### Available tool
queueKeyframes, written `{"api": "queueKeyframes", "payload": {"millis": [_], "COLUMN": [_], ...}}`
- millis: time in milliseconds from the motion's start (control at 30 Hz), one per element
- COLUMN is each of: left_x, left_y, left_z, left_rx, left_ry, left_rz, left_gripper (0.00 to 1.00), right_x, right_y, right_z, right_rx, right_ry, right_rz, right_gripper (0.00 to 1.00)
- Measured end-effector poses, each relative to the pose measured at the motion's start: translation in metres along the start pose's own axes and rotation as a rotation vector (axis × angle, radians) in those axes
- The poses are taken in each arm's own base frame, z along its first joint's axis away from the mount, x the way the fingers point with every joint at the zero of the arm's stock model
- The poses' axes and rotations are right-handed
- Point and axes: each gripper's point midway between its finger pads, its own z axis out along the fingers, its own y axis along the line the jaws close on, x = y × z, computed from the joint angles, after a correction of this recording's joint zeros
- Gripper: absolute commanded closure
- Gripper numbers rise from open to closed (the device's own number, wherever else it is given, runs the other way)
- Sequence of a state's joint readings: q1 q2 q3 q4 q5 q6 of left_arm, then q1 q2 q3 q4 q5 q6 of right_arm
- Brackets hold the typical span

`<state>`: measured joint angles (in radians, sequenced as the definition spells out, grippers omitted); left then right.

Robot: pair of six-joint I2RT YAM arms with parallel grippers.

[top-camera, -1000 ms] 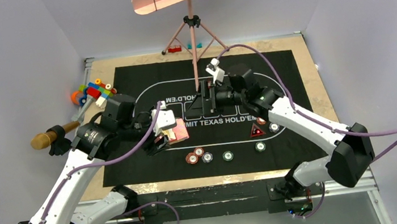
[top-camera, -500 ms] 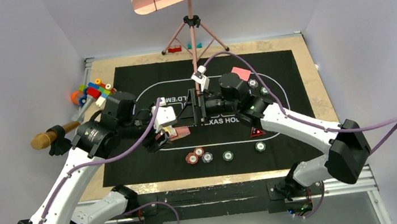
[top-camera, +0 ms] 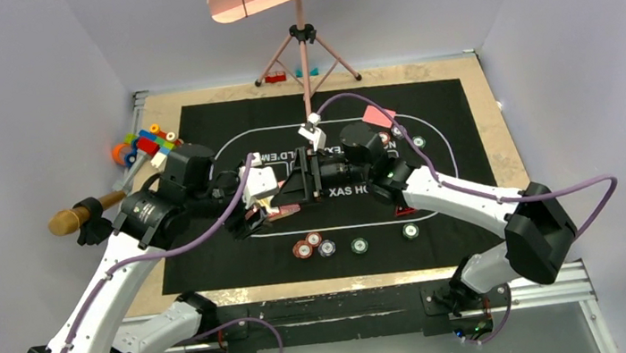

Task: Distribute texas hold em gaming equipment

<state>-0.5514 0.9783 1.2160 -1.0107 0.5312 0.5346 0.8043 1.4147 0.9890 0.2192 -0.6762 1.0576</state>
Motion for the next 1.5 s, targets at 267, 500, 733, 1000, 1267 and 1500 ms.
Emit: {"api": "queueKeyframes", "payload": {"millis": [267,500,733,1000,1267,1500], "left_x": [0.0,0.0,0.001,0.001,0.001,0.001], "left_y": [0.0,0.0,0.0,-0.001,-0.002,-0.002], "left_z": [0.0,0.0,0.0,0.0,0.0,0.0], "left_rx": [0.0,0.001,0.001,0.004,0.006,0.007], "left_ry": [0.0,0.0,0.002,0.005,0.003,0.002], "left_rz": [-0.001,-0.001,-0.002,-0.005,-0.004,-0.004], "left_gripper": [1.0,1.0,1.0,1.0,1.0,1.0], "right_x": [-0.001,-0.003,-0.008,-0.011,-0.019,-0.021], "right_y": [0.001,0.001,-0.002,-0.005,-0.007,0.006], "right_z": [-0.002,-0.011,-0.019,-0.031,-0.051,-0.064], "right_rx": [-0.011,-0.015,-0.011,-0.007,-0.004,-0.04], "right_ry": [-0.009,-0.033,-0.054,-0.076,-0.124,-0.143], "right_rz": [0.006,0.009,0.012,0.017,0.024,0.04], "right_gripper": [0.38,0.41,0.44,0.5,0.72,0.97]}}
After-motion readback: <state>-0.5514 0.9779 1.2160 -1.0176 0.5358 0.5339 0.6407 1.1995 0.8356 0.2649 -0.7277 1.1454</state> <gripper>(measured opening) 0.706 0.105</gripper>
